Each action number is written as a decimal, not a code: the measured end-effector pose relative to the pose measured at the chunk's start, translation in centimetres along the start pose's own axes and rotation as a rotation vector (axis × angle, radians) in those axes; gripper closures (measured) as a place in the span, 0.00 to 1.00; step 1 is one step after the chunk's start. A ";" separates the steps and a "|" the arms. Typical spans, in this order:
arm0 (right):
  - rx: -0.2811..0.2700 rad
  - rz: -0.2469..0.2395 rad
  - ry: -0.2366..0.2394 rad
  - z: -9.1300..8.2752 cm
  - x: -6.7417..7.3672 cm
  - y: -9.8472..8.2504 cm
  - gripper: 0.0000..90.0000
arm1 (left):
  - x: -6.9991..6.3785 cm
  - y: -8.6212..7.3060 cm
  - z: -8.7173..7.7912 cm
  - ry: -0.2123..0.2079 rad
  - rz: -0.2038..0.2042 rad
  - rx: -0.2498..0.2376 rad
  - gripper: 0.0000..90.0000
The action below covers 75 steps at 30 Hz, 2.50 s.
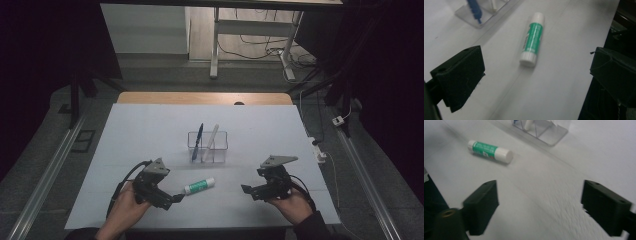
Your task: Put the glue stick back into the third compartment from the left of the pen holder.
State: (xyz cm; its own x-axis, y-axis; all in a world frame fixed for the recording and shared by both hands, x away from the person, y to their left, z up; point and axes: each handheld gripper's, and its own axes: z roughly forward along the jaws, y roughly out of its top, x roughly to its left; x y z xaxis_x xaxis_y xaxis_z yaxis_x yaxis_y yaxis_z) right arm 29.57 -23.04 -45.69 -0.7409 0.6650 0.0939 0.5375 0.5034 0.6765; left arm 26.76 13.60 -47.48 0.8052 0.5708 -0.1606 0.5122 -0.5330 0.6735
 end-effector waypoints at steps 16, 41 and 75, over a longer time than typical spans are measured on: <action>-0.025 0.050 -0.097 -4.1 -1.2 -4.8 0.00 | 0.2 5.6 8.8 -0.036 0.132 0.208 0.03; -0.039 0.065 -0.098 -4.6 -1.3 -5.1 0.00 | 0.4 7.8 9.8 -0.029 0.134 0.236 0.72; -0.026 0.057 -0.095 -4.5 -1.3 -5.2 0.00 | 4.6 17.3 8.1 -0.006 0.090 -0.308 0.72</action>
State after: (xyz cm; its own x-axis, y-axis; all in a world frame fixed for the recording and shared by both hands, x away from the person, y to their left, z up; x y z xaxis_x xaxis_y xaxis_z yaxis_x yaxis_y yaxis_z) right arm 25.88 -29.00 -46.00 -0.6671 0.7422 0.0643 0.5665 0.4493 0.6908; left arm 41.79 1.96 -42.40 0.8452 0.5262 -0.0940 0.3253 -0.3668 0.8716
